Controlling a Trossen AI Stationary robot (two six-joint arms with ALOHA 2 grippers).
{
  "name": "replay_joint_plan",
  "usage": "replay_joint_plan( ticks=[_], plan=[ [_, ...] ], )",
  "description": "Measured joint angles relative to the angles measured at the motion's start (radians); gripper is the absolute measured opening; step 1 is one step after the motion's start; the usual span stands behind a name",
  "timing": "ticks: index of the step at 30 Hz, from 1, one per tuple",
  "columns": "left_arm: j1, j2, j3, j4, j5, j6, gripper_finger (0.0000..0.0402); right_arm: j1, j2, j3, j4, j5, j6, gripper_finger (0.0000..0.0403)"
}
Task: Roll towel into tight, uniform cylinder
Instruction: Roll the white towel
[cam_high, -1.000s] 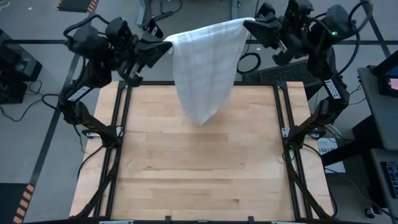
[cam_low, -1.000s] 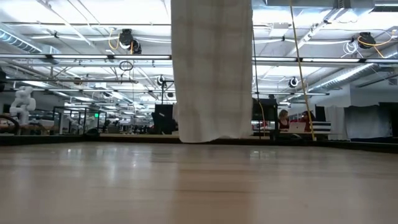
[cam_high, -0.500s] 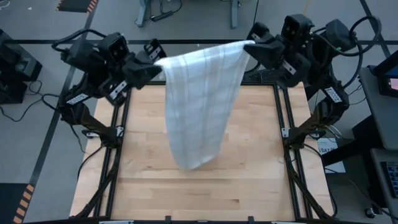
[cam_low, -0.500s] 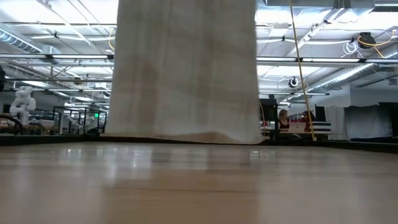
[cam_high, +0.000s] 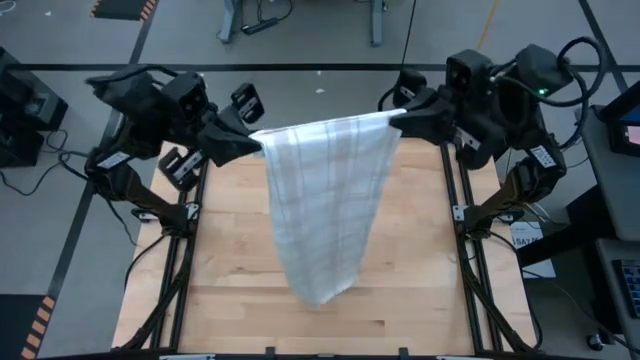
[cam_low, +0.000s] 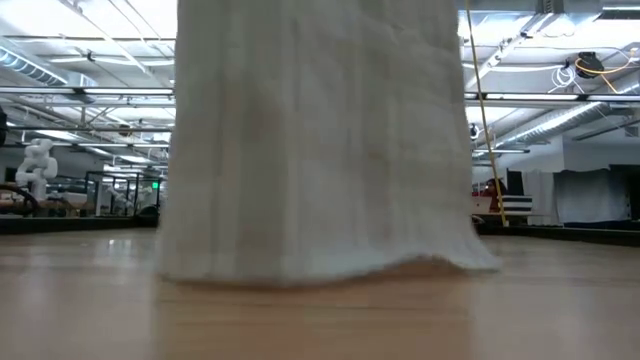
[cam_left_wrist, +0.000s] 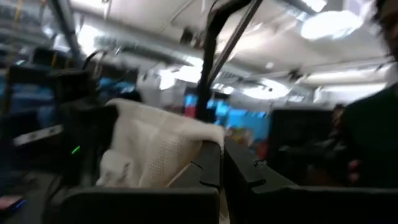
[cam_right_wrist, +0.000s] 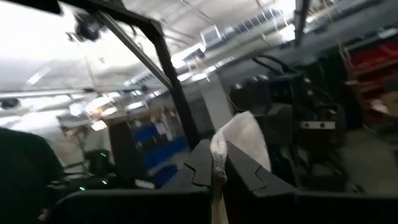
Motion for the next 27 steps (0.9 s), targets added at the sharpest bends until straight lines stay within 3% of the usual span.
replay_joint_plan(
  ticks=[8, 13, 17, 27],
  plan=[
    [0.119, -0.009, -0.002, -0.275, -0.131, 0.198, 0.0002, -0.082, 0.006, 0.000, -0.195, 0.158, -0.200, 0.0004],
    [0.199, -0.009, -0.003, -0.455, -0.311, 0.344, 0.0002, -0.173, 0.019, 0.000, -0.347, 0.257, -0.329, 0.0004],
    [0.261, 0.000, -0.030, -0.552, -0.417, 0.452, 0.0002, -0.258, 0.062, -0.001, -0.460, 0.267, -0.430, 0.0004],
    [0.430, 0.034, -0.293, -0.545, -0.453, 0.567, 0.0002, -0.452, 0.244, -0.003, -0.611, 0.254, -0.577, 0.0004]
  ],
)
